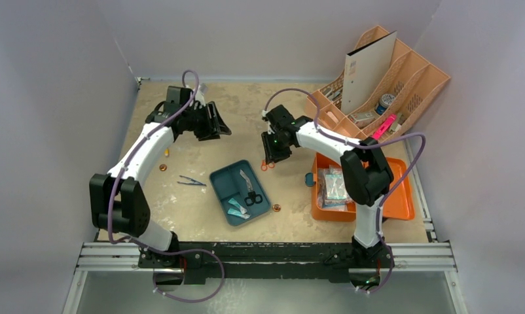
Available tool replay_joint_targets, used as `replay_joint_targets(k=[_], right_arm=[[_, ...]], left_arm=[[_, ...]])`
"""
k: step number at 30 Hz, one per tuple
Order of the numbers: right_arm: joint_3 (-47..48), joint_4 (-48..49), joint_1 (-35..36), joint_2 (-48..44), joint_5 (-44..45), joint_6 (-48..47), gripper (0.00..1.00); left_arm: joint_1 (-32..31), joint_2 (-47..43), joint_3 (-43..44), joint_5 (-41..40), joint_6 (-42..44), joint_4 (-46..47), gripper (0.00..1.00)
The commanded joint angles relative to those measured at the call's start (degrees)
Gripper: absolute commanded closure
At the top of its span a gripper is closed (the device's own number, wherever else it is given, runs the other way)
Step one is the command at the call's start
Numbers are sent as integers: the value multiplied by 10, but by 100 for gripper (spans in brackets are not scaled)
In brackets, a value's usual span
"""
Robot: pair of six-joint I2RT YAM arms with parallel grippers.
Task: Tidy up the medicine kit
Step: Pick up the scissors from the center of the board.
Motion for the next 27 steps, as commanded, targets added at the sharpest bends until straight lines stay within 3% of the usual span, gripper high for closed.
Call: replay_joint_targets(k=[1, 6, 10, 27], right_arm=[[42, -39, 25, 9, 73, -13, 61], [56, -41, 44, 24, 90, -15, 61], [72, -48, 50, 40, 102, -19, 61], [122, -86, 67, 103, 149, -37, 61]], left_arm=[[11, -46, -33, -23, 58, -52, 49], [20, -90, -80, -22, 64, -58, 37], [25, -111, -104, -27, 64, -54, 34], [27, -139, -139, -24, 67, -51, 32]])
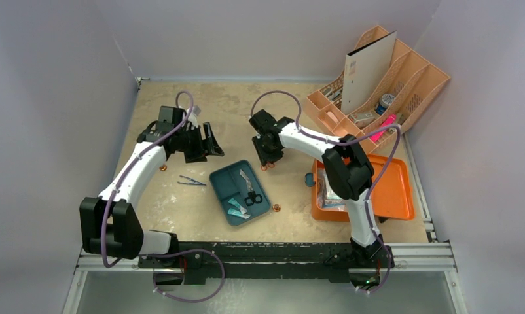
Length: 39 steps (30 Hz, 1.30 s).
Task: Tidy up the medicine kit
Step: Pick up the scissors from the center of the board.
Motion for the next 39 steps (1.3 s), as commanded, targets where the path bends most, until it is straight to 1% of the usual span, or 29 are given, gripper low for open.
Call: replay_joint_targets(k=[1, 4, 9, 11, 13, 17, 22, 31, 35, 39], right_arm=[[37, -39, 8, 24, 41, -16, 62], [31, -45, 10, 29, 53, -18, 62], [2, -27, 12, 24, 41, -17, 63], [-1, -27, 12, 26, 38, -17, 65], [-2, -27, 13, 28, 38, -16, 70], [-11, -27, 13, 25, 39, -15, 86], [-27, -16, 13, 12, 4, -3, 100], [-55, 35, -6, -21, -70, 20, 100], [-88, 69, -25, -54, -104, 34, 100], [-109, 88, -35, -84, -132, 36, 100]], left_arm=[[3, -25, -5, 3, 8, 13, 31], [3, -28, -4, 3, 6, 13, 31], [3, -37, -2, 2, 5, 12, 31], [3, -40, -3, 2, 3, 13, 31], [3, -40, -2, 2, 3, 13, 31], [3, -41, -2, 3, 0, 14, 30], [3, -42, -4, 19, -14, 29, 30], [3, -14, 2, 38, -35, 52, 34], [3, -11, -3, 44, -41, 59, 36], [3, -9, -3, 33, -34, 57, 36]])
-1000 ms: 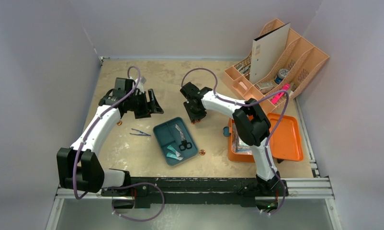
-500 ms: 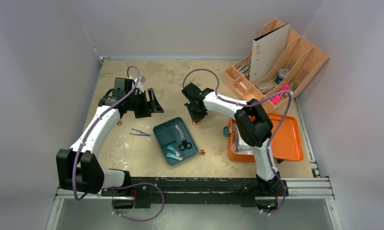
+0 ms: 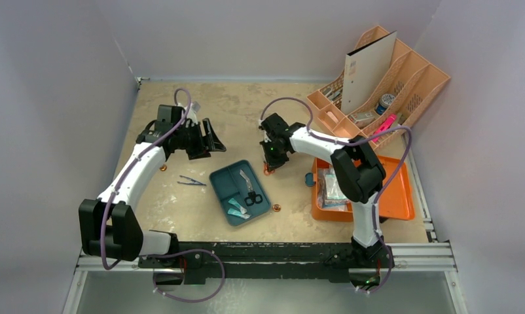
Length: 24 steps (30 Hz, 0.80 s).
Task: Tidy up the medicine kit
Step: Pick up the scissors from the center of the board, then place the scissors in the medicine box compartment.
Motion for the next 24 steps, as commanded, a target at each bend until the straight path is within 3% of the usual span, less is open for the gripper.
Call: replay_joint_targets(k=[1, 5, 14, 24], right_arm=[[-20, 23, -11, -53, -52, 13, 100], [-26, 28, -11, -77, -73, 13, 100], [-57, 57, 2, -135, -87, 67, 100], [-93, 71, 112, -158, -28, 119, 100]], left_arm=[[3, 1, -2, -3, 3, 20, 36], [17, 17, 17, -46, 28, -8, 35], [75, 20, 13, -17, 12, -4, 34], [98, 3, -6, -33, 7, -8, 33]])
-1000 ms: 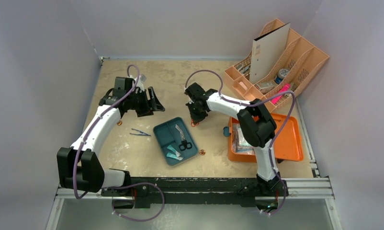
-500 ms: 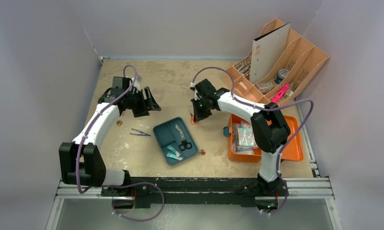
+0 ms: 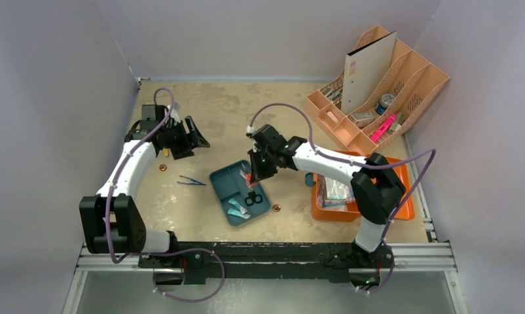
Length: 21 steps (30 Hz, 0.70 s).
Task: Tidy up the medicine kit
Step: Place the scissors in the medicine box compartment.
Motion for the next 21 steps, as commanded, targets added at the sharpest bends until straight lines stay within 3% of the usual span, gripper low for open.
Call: replay_joint_targets(k=[1, 15, 21], right_arm=[[6, 4, 44, -10, 42, 27, 100], [40, -27, 78, 75, 127, 19, 100], [48, -14, 79, 95, 138, 12, 100]], left_arm=[[5, -21, -7, -14, -4, 2, 32], [7, -63, -25, -126, -24, -32, 21], [7, -54, -32, -128, -40, -32, 22]])
